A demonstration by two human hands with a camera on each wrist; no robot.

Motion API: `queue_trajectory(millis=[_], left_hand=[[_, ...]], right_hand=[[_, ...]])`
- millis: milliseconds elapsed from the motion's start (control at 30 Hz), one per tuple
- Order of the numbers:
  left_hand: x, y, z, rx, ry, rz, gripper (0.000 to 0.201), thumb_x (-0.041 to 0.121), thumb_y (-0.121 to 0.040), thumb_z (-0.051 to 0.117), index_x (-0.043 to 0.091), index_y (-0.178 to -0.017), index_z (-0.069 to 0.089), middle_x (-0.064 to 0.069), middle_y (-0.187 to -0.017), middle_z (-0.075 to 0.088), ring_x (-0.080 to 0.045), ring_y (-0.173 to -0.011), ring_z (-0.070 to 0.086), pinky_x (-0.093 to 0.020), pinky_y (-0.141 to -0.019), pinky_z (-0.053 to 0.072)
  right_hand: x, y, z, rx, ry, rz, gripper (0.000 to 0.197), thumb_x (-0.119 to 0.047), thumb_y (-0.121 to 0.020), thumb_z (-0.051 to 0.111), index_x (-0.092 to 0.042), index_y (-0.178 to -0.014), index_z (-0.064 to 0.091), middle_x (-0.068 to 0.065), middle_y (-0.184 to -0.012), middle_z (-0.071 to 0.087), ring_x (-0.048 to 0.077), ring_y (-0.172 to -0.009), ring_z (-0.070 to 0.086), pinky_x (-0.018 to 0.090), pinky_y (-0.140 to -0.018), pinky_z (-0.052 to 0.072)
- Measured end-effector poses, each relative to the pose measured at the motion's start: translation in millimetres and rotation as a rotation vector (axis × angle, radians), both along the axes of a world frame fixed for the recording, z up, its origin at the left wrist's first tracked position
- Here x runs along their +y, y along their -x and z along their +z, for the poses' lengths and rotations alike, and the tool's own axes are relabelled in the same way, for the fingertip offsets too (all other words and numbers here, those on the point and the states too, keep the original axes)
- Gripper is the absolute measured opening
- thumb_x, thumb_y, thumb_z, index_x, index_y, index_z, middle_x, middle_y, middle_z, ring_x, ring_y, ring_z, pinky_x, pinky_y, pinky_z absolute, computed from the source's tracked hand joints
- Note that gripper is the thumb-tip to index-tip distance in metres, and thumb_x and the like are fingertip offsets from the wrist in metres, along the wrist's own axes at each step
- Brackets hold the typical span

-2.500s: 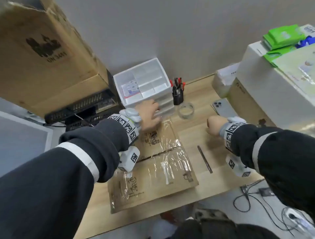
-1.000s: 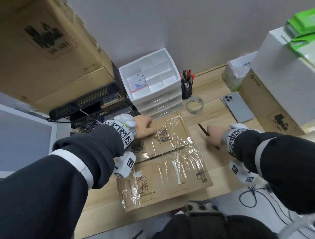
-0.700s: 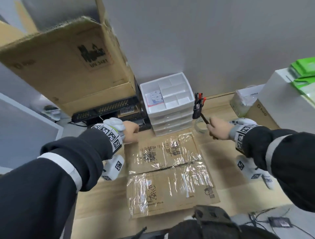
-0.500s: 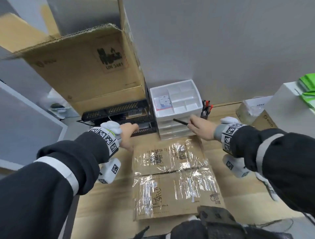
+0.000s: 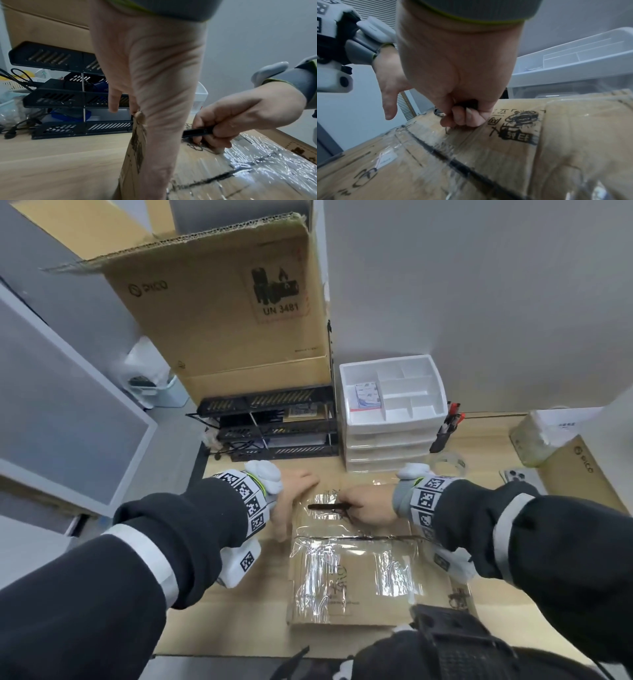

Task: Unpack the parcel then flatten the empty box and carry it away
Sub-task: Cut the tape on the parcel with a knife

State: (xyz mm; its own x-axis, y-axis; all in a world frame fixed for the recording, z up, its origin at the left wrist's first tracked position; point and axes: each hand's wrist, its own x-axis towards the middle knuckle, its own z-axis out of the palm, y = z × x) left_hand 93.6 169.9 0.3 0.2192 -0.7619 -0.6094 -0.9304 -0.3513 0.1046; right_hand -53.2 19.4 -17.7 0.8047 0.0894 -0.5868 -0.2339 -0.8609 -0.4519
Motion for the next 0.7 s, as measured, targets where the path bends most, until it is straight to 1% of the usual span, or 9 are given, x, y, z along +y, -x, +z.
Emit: queue_trajectory(millis=[67,133,200,267,400,500,567,633,700], left_hand=[[3,-1,-1,-0.010,-0.010,-0.058,0.134,0.044,-0.039,0.095,0.011,-0.149,0.026,-0.003,-0.145,0.037,-0.020,-0.129,0.043,-0.032,-0.111,0.039],[4,-1,-5,-0.013,0.017,-0.067,0.131,0.055,-0.032,0.092,0.011,-0.140,0.030,-0.003,-0.136,0.040,-0.021,-0.121,0.046,-0.041,-0.105,0.045],[5,1,-13,-0.040,0.059,-0.058,0.130,0.068,-0.025,0.082,0.015,-0.132,0.032,-0.001,-0.126,0.042,-0.021,-0.112,0.048,-0.043,-0.099,0.048],[6,6,-21,-0.070,0.069,-0.033,0.131,0.073,-0.019,0.079,0.018,-0.128,0.030,0.002,-0.120,0.039,-0.019,-0.104,0.046,-0.043,-0.094,0.050],[9,13,-24,-0.084,0.090,-0.015,0.140,0.070,-0.021,0.084,0.019,-0.137,0.024,-0.001,-0.129,0.037,-0.021,-0.112,0.044,-0.044,-0.098,0.049],[11,13,-21,-0.068,0.101,-0.021,0.146,0.068,-0.026,0.087,0.017,-0.145,0.019,-0.002,-0.139,0.035,-0.022,-0.120,0.042,-0.045,-0.103,0.045],[11,14,-19,-0.065,0.090,-0.015,0.146,0.065,-0.030,0.090,0.014,-0.147,0.019,-0.004,-0.142,0.034,-0.024,-0.124,0.040,-0.045,-0.106,0.042],[11,15,-19,-0.075,0.097,-0.017,0.144,0.065,-0.031,0.091,0.012,-0.146,0.021,-0.005,-0.141,0.035,-0.024,-0.124,0.041,-0.045,-0.107,0.042],[11,15,-19,-0.072,0.094,-0.018,0.144,0.064,-0.031,0.091,0.012,-0.146,0.021,-0.005,-0.142,0.035,-0.024,-0.125,0.040,-0.045,-0.107,0.042]], right_hand=[[0,3,0,-0.004,0.000,0.005,0.022,-0.010,-0.099,0.039,-0.010,-0.110,0.057,0.007,-0.102,0.066,0.023,-0.090,0.060,0.033,-0.081,0.047],[-2,7,-2,-0.011,-0.034,-0.006,0.020,-0.012,-0.100,0.041,-0.010,-0.104,0.060,0.003,-0.094,0.068,0.019,-0.082,0.059,0.030,-0.076,0.044],[-4,11,-4,-0.031,-0.065,-0.023,0.019,-0.015,-0.099,0.044,-0.011,-0.097,0.062,-0.001,-0.087,0.069,0.017,-0.078,0.060,0.030,-0.077,0.046],[-4,15,-6,-0.040,-0.081,-0.045,0.019,-0.017,-0.098,0.046,-0.014,-0.091,0.063,-0.005,-0.083,0.070,0.016,-0.076,0.062,0.031,-0.078,0.050],[0,20,-6,-0.031,-0.100,-0.087,0.017,-0.020,-0.095,0.050,-0.014,-0.089,0.066,-0.002,-0.085,0.073,0.015,-0.072,0.062,0.029,-0.074,0.050],[2,19,-3,0.027,-0.120,-0.128,0.007,-0.020,-0.086,0.060,-0.022,-0.091,0.065,0.004,-0.096,0.072,0.024,-0.089,0.066,0.040,-0.087,0.053],[2,19,-1,0.056,-0.135,-0.114,0.014,-0.015,-0.086,0.057,-0.027,-0.089,0.064,0.001,-0.097,0.071,0.023,-0.093,0.065,0.039,-0.088,0.052],[2,20,-1,0.063,-0.141,-0.089,0.025,-0.008,-0.089,0.046,-0.024,-0.091,0.065,-0.008,-0.086,0.070,0.015,-0.078,0.063,0.030,-0.076,0.051],[2,21,0,0.054,-0.154,-0.093,0.025,-0.006,-0.096,0.042,-0.019,-0.093,0.064,-0.013,-0.067,0.066,0.009,-0.063,0.057,0.026,-0.067,0.049]])
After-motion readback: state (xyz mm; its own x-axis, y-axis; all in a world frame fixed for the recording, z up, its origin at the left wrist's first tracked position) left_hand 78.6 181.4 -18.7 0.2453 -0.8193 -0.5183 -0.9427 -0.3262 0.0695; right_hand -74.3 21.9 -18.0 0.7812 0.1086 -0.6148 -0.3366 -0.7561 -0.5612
